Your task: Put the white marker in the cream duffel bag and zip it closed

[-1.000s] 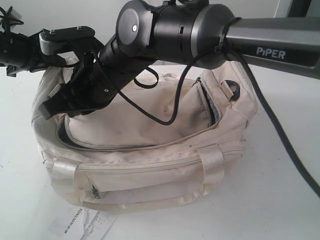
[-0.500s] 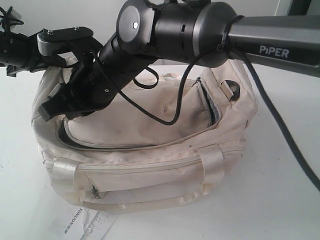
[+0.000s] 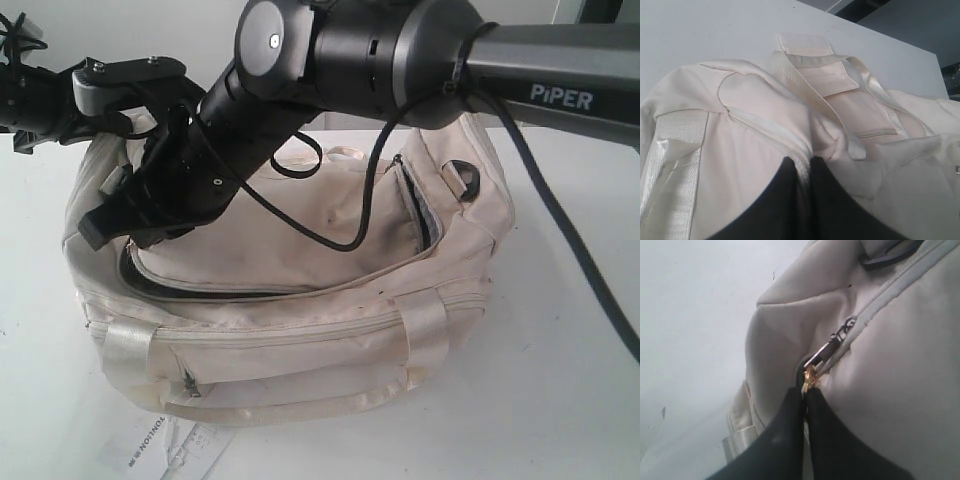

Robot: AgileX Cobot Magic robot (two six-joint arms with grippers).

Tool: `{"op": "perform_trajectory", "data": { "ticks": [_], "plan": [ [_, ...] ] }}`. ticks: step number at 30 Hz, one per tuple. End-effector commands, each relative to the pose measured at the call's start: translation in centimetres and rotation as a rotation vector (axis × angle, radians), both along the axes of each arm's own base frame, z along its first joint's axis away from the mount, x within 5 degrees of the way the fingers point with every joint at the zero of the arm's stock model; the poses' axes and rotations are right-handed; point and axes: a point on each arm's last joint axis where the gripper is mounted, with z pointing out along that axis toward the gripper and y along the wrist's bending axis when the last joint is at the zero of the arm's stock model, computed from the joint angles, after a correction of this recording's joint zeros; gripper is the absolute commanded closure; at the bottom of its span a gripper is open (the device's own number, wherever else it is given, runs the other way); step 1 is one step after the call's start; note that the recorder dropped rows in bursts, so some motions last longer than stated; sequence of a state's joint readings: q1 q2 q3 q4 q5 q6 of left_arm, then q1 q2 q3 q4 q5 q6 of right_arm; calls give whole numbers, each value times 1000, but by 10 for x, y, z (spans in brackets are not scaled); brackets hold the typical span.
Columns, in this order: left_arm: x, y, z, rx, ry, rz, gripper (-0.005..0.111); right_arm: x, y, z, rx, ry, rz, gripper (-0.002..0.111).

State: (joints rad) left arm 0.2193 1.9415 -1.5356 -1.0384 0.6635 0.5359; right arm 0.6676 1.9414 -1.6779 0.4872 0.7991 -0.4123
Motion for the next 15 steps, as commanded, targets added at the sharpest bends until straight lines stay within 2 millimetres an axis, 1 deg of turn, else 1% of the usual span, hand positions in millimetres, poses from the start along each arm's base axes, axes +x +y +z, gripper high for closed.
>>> {"op": "perform_trajectory", "data": {
  "ticks": [1, 5, 15],
  "plan": [
    [4, 2, 3, -20, -25, 46, 107, -10, -4, 7, -22, 36, 63, 108],
    [4, 2, 3, -21, -24, 47, 107, -13, -5, 10, -27, 37, 78, 108],
    [4, 2, 3, -21, -24, 47, 107, -18, -6, 9, -45, 77, 122, 108]
  ]
}}
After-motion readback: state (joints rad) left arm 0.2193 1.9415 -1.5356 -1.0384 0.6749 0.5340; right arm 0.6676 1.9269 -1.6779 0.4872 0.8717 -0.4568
